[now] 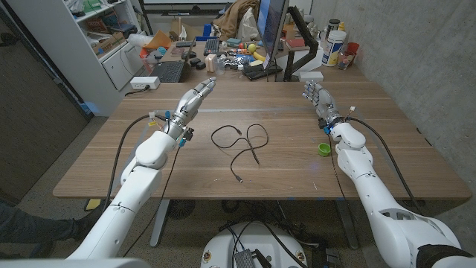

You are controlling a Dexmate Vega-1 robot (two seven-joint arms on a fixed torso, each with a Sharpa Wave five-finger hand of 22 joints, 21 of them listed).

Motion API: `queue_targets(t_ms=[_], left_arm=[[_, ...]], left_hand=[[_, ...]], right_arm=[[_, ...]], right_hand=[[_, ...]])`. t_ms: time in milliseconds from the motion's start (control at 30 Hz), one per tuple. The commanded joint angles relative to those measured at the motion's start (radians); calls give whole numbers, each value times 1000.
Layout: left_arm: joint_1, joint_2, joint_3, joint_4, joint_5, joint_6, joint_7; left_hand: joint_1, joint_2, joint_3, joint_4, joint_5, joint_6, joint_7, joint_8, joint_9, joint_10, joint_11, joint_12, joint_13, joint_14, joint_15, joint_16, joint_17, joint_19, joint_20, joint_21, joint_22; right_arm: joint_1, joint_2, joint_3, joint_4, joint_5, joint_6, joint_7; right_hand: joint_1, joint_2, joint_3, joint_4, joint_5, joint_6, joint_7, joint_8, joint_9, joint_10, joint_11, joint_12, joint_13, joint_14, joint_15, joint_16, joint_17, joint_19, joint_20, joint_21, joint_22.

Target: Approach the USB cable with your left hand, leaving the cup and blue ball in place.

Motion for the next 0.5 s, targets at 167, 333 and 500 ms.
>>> queue_targets(t_ms=[167, 333, 500], left_arm=[[27, 43, 20, -60, 114, 15, 27], [30, 57, 22, -73, 129, 20, 19], [31, 69, 25, -83, 143, 22, 13]], left_hand=[[15, 2, 3, -7, 5, 16, -5, 9, 3, 10, -2, 5, 5, 12, -4, 9, 2, 4, 4, -2, 3], [17, 3, 4, -8, 5, 18, -6, 9, 3, 11, -5, 5, 5, 14, -4, 10, 2, 3, 5, -3, 3], [18, 4, 4, -8, 5, 22, -7, 10, 4, 13, -5, 5, 5, 16, -4, 10, 2, 4, 5, -3, 3]], right_arm=[[4, 2, 4, 14, 4, 8, 6], [-4, 1, 8, 6, 6, 9, 6], [-17, 0, 14, -9, 12, 6, 3]], right_hand=[[0, -6, 1, -4, 2, 5, -1, 3, 6, 10, 0, -2, 2, 7, 0, -1, 2, 8, -28, -3, 4], [-1, -6, 1, -4, 2, 7, 1, 3, 6, 10, -1, -2, 2, 8, -1, -1, 1, 9, -28, -5, 4], [-2, -6, 1, -4, 2, 5, 0, 2, 6, 9, -1, -2, 2, 8, -1, -1, 1, 10, -28, -8, 4]])
